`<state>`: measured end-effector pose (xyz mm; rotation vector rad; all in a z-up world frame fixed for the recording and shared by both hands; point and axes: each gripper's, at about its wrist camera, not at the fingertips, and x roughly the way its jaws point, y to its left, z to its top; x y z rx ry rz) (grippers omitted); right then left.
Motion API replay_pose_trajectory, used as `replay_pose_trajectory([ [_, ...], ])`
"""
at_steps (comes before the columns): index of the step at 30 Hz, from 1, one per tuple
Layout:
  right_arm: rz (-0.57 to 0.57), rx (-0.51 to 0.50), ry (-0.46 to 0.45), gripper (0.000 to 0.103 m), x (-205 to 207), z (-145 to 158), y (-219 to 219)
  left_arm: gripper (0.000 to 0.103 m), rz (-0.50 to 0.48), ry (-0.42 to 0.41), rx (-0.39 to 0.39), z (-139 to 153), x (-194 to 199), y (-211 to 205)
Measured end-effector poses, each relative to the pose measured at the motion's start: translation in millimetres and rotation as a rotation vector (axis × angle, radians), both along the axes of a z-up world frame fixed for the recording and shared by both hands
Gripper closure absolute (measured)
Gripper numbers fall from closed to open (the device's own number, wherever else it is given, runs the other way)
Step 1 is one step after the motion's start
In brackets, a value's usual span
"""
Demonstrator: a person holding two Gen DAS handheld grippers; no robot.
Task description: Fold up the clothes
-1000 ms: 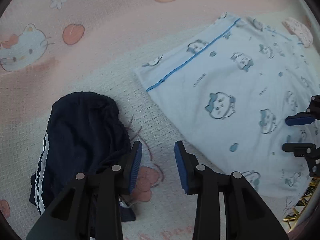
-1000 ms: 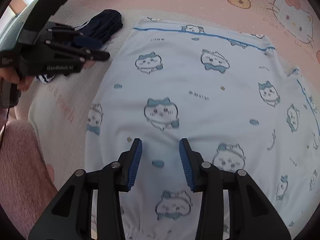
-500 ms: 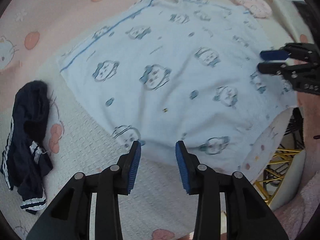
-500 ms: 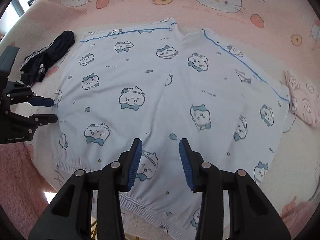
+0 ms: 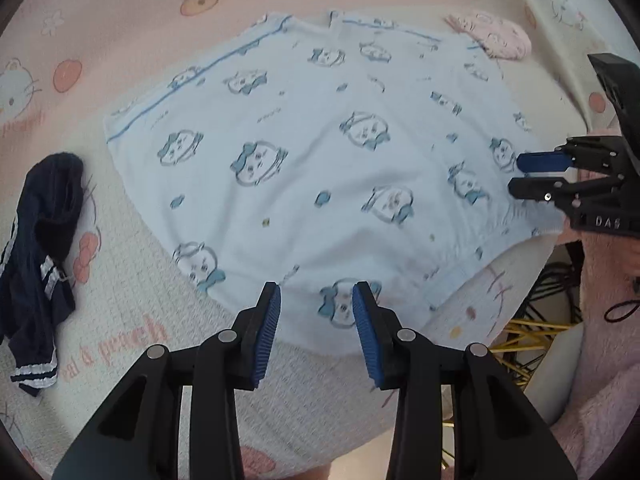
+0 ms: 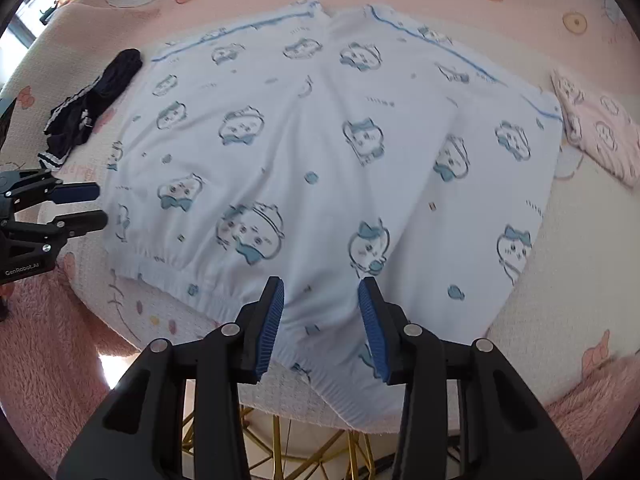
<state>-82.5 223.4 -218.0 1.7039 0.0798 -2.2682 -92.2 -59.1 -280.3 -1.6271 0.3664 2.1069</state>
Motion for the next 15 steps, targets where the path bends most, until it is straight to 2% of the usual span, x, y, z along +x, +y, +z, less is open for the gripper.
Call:
replay_pose_trajectory([
  [1,0.008,0.01,0.013,0.063,-2,0,-3,0.064,-0.01,-0.014,-0.007,-6,-2,7],
  [3,-0.002,0.077,-0.017,0.063,-7,-10,0,0.063,-0.026,-0.097,-0.128,-29,3,19],
  [4,-0.02,0.105,-0.056,0.063,-9,-19,9,0.063,-0.036,-0.083,-0.122,-28,7,16],
  [6,-0.081,0.07,-0.125,0.061,-7,-28,38,0.06,-0.03,-0.17,-0.132,-28,13,4],
  [8,-0.143,-0.036,-0.164,0.057,-4,-25,65,0.06,-0.039,-0.144,-0.169,-21,17,-4],
  [9,-0.166,-0.055,-0.165,0.056,-3,-20,73,0.06,-0.044,-0.124,-0.177,-17,17,-4],
  [13,-0.202,-0.135,-0.047,0.055,-14,5,86,0.06,-0.026,-0.042,-0.101,1,0,23],
  [15,-0.247,-0.16,-0.039,0.055,-20,9,98,0.06,-0.047,-0.029,-0.109,0,-6,46],
])
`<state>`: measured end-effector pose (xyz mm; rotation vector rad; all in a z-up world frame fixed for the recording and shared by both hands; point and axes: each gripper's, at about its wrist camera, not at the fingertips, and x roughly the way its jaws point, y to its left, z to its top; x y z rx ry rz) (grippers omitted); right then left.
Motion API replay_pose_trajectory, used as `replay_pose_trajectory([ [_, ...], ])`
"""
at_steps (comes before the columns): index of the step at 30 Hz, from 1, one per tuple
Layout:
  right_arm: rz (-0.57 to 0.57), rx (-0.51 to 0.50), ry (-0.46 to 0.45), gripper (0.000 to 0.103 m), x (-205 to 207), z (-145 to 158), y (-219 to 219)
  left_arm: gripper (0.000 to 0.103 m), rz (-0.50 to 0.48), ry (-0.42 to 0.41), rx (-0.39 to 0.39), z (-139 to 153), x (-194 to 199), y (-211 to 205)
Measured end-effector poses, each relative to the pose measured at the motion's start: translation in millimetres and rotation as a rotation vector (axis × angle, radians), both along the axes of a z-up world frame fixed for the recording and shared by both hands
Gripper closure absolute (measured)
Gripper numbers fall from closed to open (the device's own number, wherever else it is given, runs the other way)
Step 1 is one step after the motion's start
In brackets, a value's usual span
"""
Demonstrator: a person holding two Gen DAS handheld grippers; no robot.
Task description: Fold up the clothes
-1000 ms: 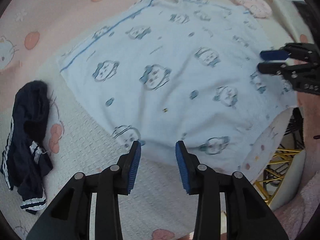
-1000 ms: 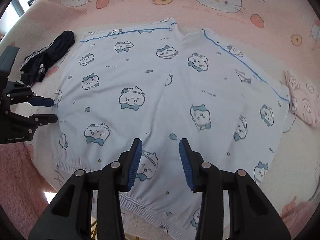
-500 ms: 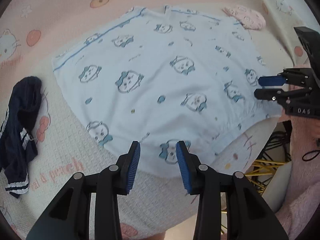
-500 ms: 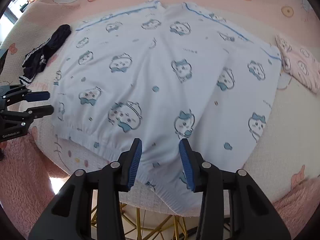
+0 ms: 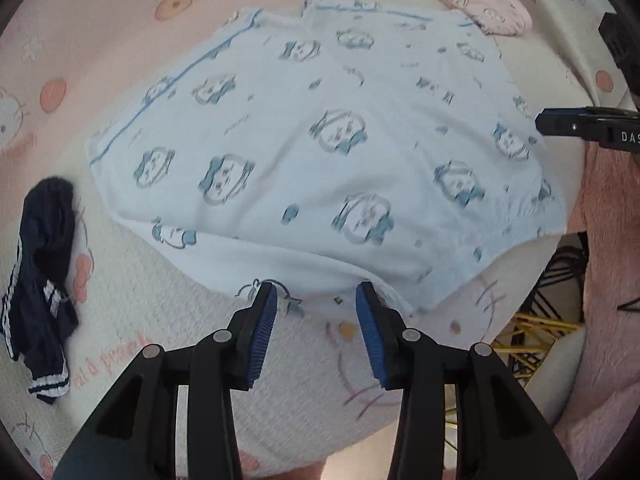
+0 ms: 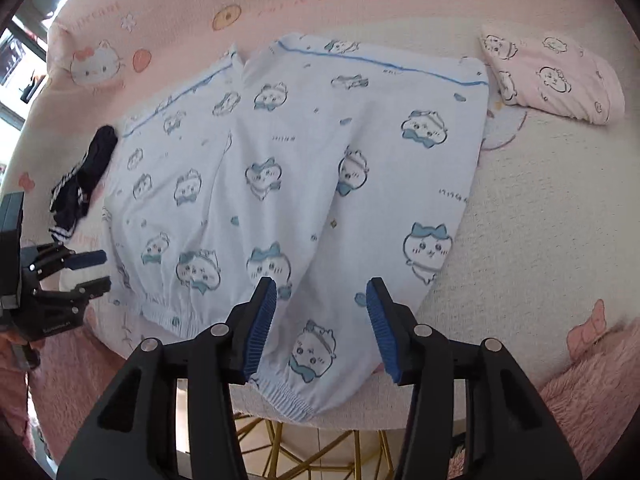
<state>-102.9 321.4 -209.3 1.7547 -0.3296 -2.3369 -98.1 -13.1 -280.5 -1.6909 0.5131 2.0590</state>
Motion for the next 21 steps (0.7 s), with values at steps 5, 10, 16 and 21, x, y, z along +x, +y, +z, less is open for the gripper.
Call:
replay_pose_trajectory([
  [5,-0.087,0.054,-0.025,0.055,6,-9,37,0.06,-0.087,-0.038,-0.075,-19,-6,55],
  [10,-0.154,-0.009,-0.063,0.055,20,-25,72,0.055,-0.02,-0.137,-0.174,-24,8,9],
  [16,-0.103,0.005,-0.069,0.055,9,-34,53,0.055,0.083,-0.127,-0.382,-18,20,-72],
  [21,-0.093,0.006,-0.063,0.055,12,-35,46,0.055,0.226,-0.02,-0.069,-2,-21,-46],
])
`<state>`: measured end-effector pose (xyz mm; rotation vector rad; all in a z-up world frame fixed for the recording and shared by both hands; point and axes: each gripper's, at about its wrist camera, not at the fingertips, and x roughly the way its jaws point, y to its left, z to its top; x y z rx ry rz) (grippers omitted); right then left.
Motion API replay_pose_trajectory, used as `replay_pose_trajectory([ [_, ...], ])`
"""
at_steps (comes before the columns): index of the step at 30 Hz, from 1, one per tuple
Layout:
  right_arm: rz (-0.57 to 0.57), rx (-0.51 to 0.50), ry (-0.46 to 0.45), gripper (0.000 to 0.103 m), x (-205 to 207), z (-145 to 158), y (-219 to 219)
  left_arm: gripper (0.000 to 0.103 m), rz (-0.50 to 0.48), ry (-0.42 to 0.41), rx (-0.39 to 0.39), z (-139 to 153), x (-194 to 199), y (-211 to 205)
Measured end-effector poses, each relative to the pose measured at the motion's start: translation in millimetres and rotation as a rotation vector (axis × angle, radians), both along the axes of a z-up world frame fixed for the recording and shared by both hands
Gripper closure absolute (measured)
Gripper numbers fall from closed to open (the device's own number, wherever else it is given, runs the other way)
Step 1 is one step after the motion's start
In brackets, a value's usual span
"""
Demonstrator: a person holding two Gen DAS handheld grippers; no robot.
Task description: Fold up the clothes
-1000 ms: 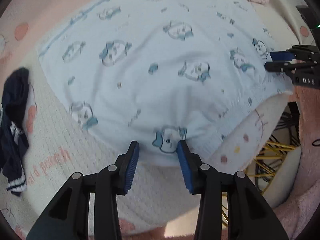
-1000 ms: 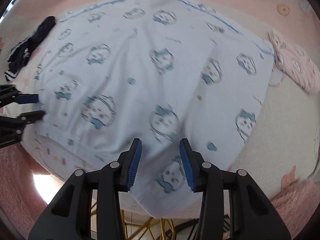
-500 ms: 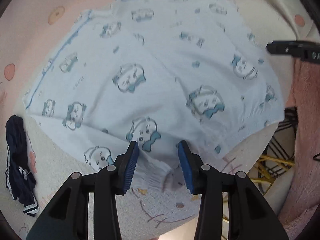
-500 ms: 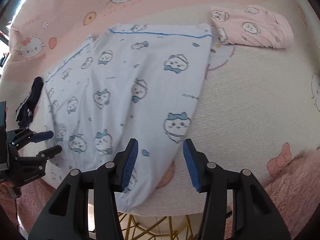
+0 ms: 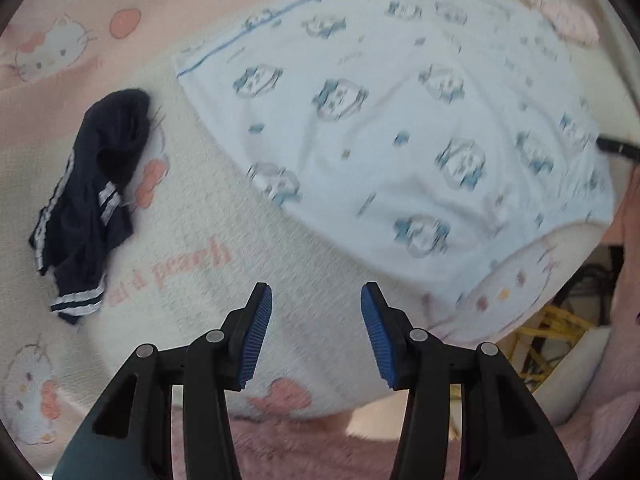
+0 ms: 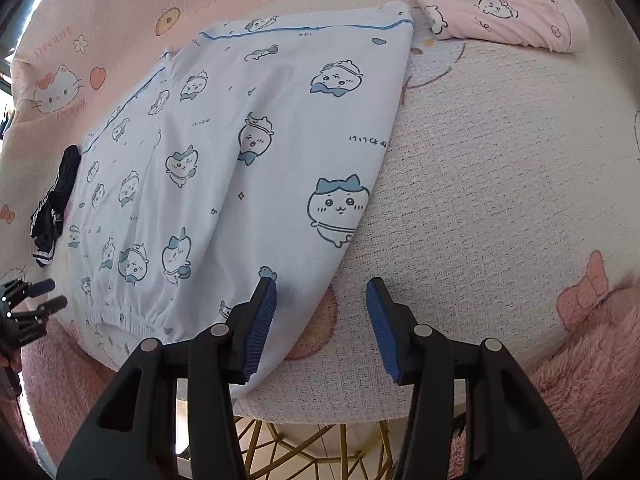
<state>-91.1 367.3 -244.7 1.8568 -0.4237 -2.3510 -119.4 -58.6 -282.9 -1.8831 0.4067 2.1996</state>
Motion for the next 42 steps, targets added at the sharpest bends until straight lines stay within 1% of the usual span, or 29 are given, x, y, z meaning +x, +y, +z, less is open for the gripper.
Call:
replay_pose_trajectory([
  [1,-0.001,-0.002,0.011,0.055,1,2,-1,0.055,0.007,0.016,0.064,-1,-5,7],
  [2,-0.003,-0.003,0.013,0.055,2,2,-1,0.055,0.0,-0.003,0.084,-8,-9,15],
  [4,-0.012,-0.001,0.002,0.055,1,-1,1,0.055,-0.05,-0.109,-0.052,-36,-7,32],
  [5,-0.01,0.018,-0.013,0.055,0,-3,2,0.052,-0.093,-0.132,-0.168,-46,-2,38],
  [6,-0.004,0.049,-0.024,0.055,-1,-4,3,0.052,-0.129,-0.103,-0.212,-42,3,43],
  [7,-0.004,0.068,-0.015,0.055,-1,-2,4,0.052,-0.137,-0.087,-0.225,-33,4,48],
  [9,-0.006,0.066,0.052,0.055,-4,13,7,0.052,-0.107,-0.005,-0.19,-9,-7,61],
  [10,0.006,0.059,0.092,0.055,-8,21,6,0.052,-0.105,0.047,-0.132,4,-17,72],
  [12,0.09,0.077,0.127,0.055,-23,25,-9,0.052,-0.133,0.114,0.028,21,-44,88],
  [13,0.139,0.09,0.138,0.055,-31,26,-18,0.052,-0.157,0.131,0.054,17,-58,108],
  [15,0.232,0.149,0.114,0.055,-45,11,-37,0.052,-0.204,0.163,0.106,8,-85,148],
  [17,0.281,0.221,0.058,0.057,-50,-8,-41,0.051,-0.24,0.137,0.136,-8,-100,183],
  [18,0.289,0.245,0.059,0.057,-44,-9,-36,0.051,-0.252,0.113,0.143,-14,-103,201],
  [20,0.306,0.292,0.062,0.057,-33,-10,-26,0.051,-0.264,0.078,0.086,-18,-87,213],
  [22,0.269,0.319,0.039,0.046,-24,-11,-4,0.051,-0.294,0.085,0.041,-23,-84,218],
  [24,0.178,0.295,0.011,0.047,-22,-9,20,0.051,-0.298,0.092,0.057,-20,-82,215],
  [25,0.145,0.299,0.029,0.052,-23,-4,26,0.051,-0.3,0.111,0.064,-17,-80,214],
  [26,0.14,0.281,0.066,0.052,-26,2,26,0.051,-0.305,0.141,0.076,-13,-79,214],
  [28,0.173,0.207,0.136,0.052,-34,13,14,0.051,-0.309,0.187,0.109,-7,-81,218],
  [29,0.211,0.189,0.153,0.052,-38,14,1,0.051,-0.299,0.175,0.115,-9,-85,221],
  [31,0.31,0.216,0.134,0.054,-44,2,-29,0.051,-0.282,0.149,0.123,-13,-94,226],
  [33,0.382,0.272,0.125,0.053,-67,-17,-46,0.051,-0.291,0.139,0.087,-16,-99,227],
  [35,0.391,0.32,0.087,0.052,-71,-23,-37,0.051,-0.306,0.136,0.063,-16,-102,225],
  [36,0.389,0.342,0.064,0.047,-70,-23,-30,0.051,-0.314,0.137,0.05,-15,-103,224],
  [37,0.375,0.362,0.044,0.036,-69,-25,-19,0.051,-0.32,0.148,0.032,-13,-104,222],
  [38,0.343,0.356,0.025,0.034,-67,-27,-5,0.051,-0.326,0.158,0.016,-11,-104,221],
  [40,0.282,0.323,-0.009,0.035,-67,-27,15,0.051,-0.34,0.171,-0.002,-6,-102,222],
  [41,0.268,0.322,-0.004,0.038,-68,-24,17,0.051,-0.352,0.183,-0.003,-2,-99,223],
  [42,0.265,0.332,0.016,0.048,-69,-20,15,0.051,-0.361,0.196,0.004,2,-95,224],
])
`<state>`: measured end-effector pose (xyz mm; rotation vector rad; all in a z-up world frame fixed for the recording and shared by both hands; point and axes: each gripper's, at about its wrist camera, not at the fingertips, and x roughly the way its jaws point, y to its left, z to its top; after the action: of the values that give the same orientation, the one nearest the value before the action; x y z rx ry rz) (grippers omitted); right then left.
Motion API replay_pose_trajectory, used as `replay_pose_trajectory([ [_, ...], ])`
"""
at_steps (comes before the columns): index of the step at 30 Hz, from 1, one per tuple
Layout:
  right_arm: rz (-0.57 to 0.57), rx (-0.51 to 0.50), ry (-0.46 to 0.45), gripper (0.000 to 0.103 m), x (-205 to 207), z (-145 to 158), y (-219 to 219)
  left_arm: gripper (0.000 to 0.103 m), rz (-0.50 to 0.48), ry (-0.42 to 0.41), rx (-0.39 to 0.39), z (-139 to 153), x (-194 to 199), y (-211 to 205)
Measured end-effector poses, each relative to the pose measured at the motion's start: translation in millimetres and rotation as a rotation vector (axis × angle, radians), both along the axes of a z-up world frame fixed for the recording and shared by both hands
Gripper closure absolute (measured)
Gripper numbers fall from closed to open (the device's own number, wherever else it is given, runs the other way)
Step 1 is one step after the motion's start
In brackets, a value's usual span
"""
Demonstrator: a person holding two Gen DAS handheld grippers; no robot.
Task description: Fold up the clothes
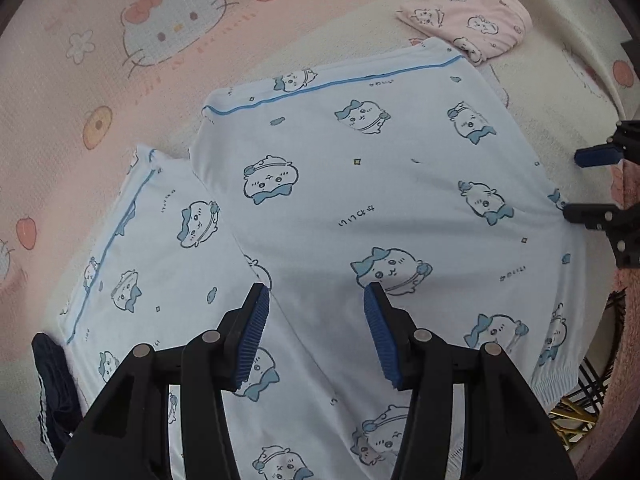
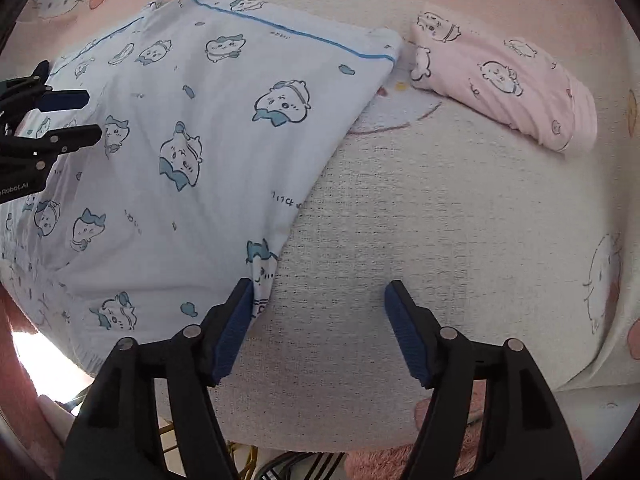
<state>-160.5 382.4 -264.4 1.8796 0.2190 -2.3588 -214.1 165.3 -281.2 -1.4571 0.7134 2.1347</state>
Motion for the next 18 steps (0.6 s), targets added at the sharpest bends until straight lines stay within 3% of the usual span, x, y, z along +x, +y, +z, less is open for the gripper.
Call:
replay_pose_trajectory([
  [3,-0.003,-0.061,0.067,0.051,-6,13,-17,0.051,-0.004,-0.022,0.07,6,12,-1],
  [5,0.016,-0.135,0.058,0.049,-9,12,-35,0.051,0.004,-0.069,0.102,-2,19,-2],
  [6,0.032,-0.156,0.039,0.05,-6,9,-44,0.051,0.018,-0.079,0.086,-9,23,-5],
  [9,0.08,-0.07,-0.002,0.048,3,-3,-54,0.048,0.081,-0.094,0.043,-19,34,-24],
  [12,0.011,-0.08,-0.051,0.048,9,-3,-31,0.044,0.151,-0.084,0.016,-12,40,-50],
  [17,-0.001,-0.235,0.036,0.048,17,21,-38,0.044,0.099,-0.08,0.192,11,63,-47],
  [18,0.012,-0.254,0.034,0.047,17,20,-50,0.044,0.08,-0.09,0.188,7,68,-39],
])
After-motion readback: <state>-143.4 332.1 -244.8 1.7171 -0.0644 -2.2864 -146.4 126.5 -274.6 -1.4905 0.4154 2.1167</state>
